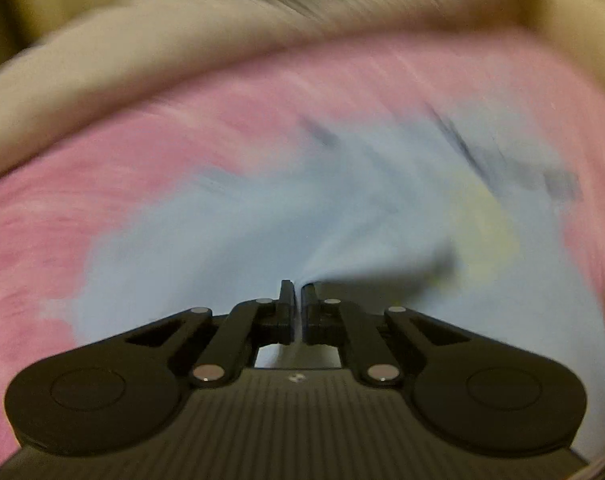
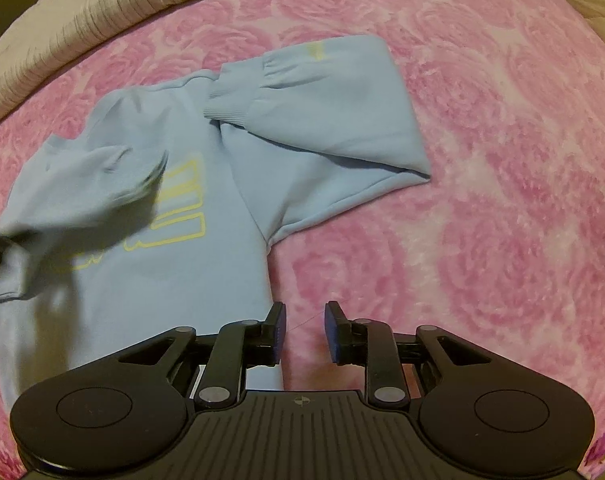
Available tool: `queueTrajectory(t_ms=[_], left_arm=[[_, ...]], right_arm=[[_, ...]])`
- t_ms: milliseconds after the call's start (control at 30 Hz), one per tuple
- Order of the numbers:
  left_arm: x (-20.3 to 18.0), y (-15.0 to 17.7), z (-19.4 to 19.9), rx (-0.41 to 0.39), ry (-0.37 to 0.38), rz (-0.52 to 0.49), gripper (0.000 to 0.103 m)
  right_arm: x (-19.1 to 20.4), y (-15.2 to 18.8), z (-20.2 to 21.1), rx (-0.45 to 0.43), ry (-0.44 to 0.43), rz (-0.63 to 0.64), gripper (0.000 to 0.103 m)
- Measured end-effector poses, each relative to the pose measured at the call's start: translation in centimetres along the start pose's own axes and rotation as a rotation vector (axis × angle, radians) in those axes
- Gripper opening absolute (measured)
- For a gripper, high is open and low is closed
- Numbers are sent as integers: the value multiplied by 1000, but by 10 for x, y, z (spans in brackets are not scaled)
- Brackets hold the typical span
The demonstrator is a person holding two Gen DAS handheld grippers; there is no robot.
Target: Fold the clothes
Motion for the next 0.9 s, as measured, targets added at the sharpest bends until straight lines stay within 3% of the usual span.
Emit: queueTrajectory(t_ms=[67, 133, 200, 400, 600, 700, 900], left_arm=[[72, 3, 38, -79, -83, 197, 3], [150, 28, 59, -76, -209, 410, 4], [220, 65, 68, 3, -321, 603, 5], [309, 160, 79, 222, -423, 920, 8], [268, 153, 59, 231, -274, 911, 10], [245, 148, 49, 235, -201, 898, 11], [201, 139, 29, 243, -54, 871, 14]], right_arm=[[1, 0, 0, -4, 1, 3, 25], [2, 0, -1, -6, -3, -1, 26], [3, 0, -4, -1, -5, -3, 26], [7, 3, -13, 19, 14, 26, 26], [0, -4, -19, -9, 82, 61, 27], [-6, -17, -19, -74, 174, 113, 28], [6, -43, -28, -239, 365, 402, 40]])
Point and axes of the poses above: each gripper's, at about its wrist camera, not at the fingertips, and z roughly against the way its jaws point, x to its left, y to its underside, the point moved 6 cm from there along -z, roughly the way its jaws point, and after that the axes turned 13 degrees about x, right-handed, at the moved point
